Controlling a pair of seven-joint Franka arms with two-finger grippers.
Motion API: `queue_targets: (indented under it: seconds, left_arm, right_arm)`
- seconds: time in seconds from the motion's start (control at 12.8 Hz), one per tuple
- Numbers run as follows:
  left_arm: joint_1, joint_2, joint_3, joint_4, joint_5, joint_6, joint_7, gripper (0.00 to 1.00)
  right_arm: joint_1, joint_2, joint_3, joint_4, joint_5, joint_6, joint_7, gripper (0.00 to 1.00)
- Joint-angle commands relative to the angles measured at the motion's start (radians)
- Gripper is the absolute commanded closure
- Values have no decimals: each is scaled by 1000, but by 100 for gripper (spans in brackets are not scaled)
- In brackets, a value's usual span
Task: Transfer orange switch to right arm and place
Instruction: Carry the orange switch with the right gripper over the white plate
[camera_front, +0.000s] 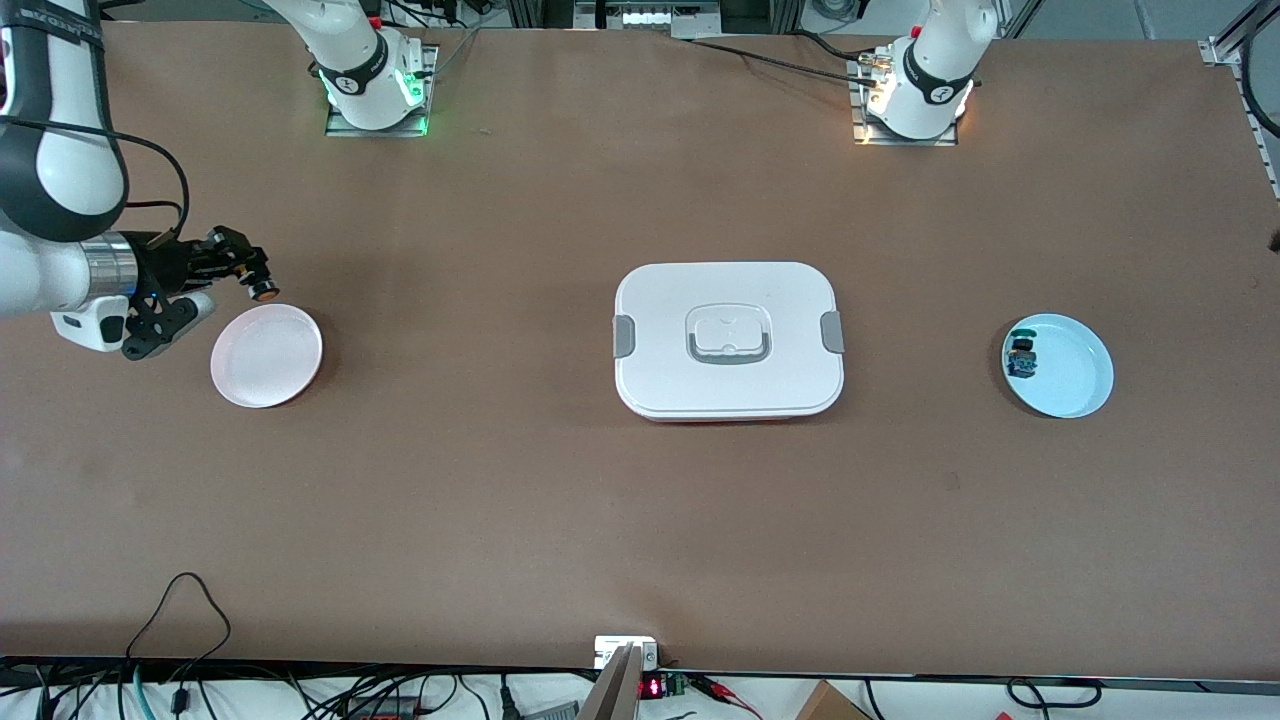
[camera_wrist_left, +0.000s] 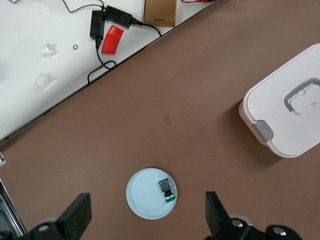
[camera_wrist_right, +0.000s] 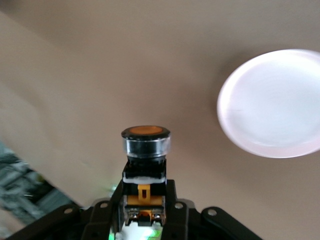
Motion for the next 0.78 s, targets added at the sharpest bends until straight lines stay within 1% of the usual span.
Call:
queue_targets:
  seconds: [0.0, 0.08, 0.16, 0.31, 0.39, 0.47, 0.54, 0.62, 0.7]
  left_arm:
    - [-108, -17, 8, -40, 45, -83, -447, 0]
    - [-122, -17, 2, -40, 43, -110, -548, 0]
    - [-125, -17, -6, -46, 42, -126, -579, 0]
    - [-122, -22, -5, -94, 36, -123, -580, 0]
    - [-116, -32, -5, -133, 31, -118, -578, 0]
    - [-111, -64, -5, -207, 29, -94, -578, 0]
    - [-111, -112, -3, -308, 31, -38, -578, 0]
    - [-108, -173, -3, -433, 29, 43, -578, 0]
    - [-102, -217, -3, -527, 29, 103, -574, 0]
  right_arm:
    - [2, -25, 11, -53, -124, 112, -166, 95]
    - [2, -25, 11, -70, -141, 148, -215, 95]
    - [-1, -29, 11, -102, -158, 195, -287, 95]
    - [-3, -48, 11, -176, -187, 308, -457, 95]
    - [-4, -48, 11, -197, -212, 338, -561, 95]
    - [-4, -48, 9, -219, -221, 382, -658, 95]
    - [-15, -48, 9, -240, -221, 424, -701, 95]
    - [-32, -48, 9, -263, -223, 457, -722, 95]
    - [-40, -45, 9, -289, -223, 491, -735, 95]
